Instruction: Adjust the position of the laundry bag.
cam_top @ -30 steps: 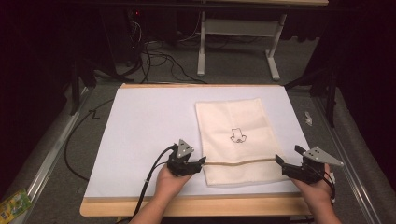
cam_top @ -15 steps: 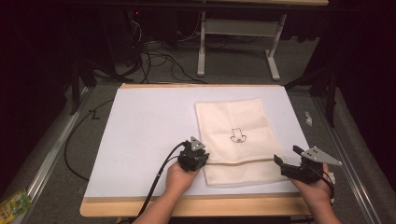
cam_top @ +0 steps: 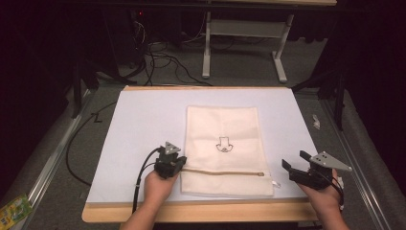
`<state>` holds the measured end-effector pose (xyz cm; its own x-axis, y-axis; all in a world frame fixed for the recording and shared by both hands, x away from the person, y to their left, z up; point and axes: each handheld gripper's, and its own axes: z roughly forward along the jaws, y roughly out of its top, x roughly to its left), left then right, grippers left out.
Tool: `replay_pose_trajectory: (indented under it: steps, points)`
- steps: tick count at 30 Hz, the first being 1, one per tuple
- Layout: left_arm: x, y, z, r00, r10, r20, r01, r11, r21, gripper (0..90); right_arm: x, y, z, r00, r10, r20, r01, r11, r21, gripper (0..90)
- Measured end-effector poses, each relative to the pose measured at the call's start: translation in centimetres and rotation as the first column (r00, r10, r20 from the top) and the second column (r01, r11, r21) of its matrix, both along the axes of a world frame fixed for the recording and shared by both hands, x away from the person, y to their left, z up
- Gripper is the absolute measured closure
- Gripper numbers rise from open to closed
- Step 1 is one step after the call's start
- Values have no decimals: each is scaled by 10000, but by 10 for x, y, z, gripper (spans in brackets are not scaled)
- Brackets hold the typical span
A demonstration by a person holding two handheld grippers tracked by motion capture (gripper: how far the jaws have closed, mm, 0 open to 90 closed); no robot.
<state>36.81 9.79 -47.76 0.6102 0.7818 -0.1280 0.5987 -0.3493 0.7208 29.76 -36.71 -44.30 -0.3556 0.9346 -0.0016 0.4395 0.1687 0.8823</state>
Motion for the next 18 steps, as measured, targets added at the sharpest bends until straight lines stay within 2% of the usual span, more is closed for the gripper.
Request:
replay_pose_trajectory:
  steps: [1,2,3,4,5,6,7,8,9,10,11,12,13,15,16,18]
  points:
    - [0,0,0,10000,0,0,0,10000,0,860,0,0,0,10000,0,0,0,10000,0,234]
    - [-9,7,1,9996,-198,208,200,9998,-83,817,2,2,-1,9998,152,-145,-153,9999,-79,269]
    - [-9,7,1,9996,-198,208,200,9998,-83,744,2,2,-1,9998,152,-145,-153,9999,-79,269]
    - [-14,11,6,9992,-148,367,162,9992,-378,662,4,5,-3,9992,319,-260,-318,9995,33,314]
    - [-14,12,9,9987,-71,497,101,9981,-610,603,5,7,-3,9989,372,-301,-371,9993,62,321]
    - [-14,12,9,9987,-71,497,101,9981,-610,563,5,7,-3,9989,372,-301,-371,9993,62,321]
    - [-14,11,11,9977,30,671,24,9968,-801,563,6,9,-3,9985,425,-330,-423,9991,86,328]
    - [-11,7,11,9971,28,760,42,9958,-911,535,9,15,-5,9967,618,-518,-618,9981,19,336]
    - [-11,7,11,9971,28,760,42,9958,-911,518,9,15,-5,9967,618,-518,-618,9981,19,336]
    - [-10,5,9,9977,20,682,41,9960,-894,500,11,22,-8,9939,738,-824,-738,9973,30,336]
    - [-9,3,7,9980,-20,638,71,9967,-806,500,11,22,-8,9939,738,-824,-738,9973,30,336]
    - [-8,0,7,9971,-31,757,81,9979,-647,473,15,29,-11,9900,965,-1024,-968,9953,27,336]
    - [-8,0,7,9971,-31,757,81,9979,-647,464,15,29,-11,9900,965,-1024,-968,9953,27,336]
    - [-10,0,10,9946,-3,1034,68,9980,-630,452,18,35,-12,9871,1135,-1131,-1146,9934,-32,332]
    - [-12,1,12,9899,17,1420,55,9987,-498,424,19,41,-13,9831,1276,-1315,-1287,9917,2,338]
    - [-13,2,14,9847,22,1740,33,9995,-311,393,19,45,-14,9777,1503,-1468,-1532,9882,-80,346]
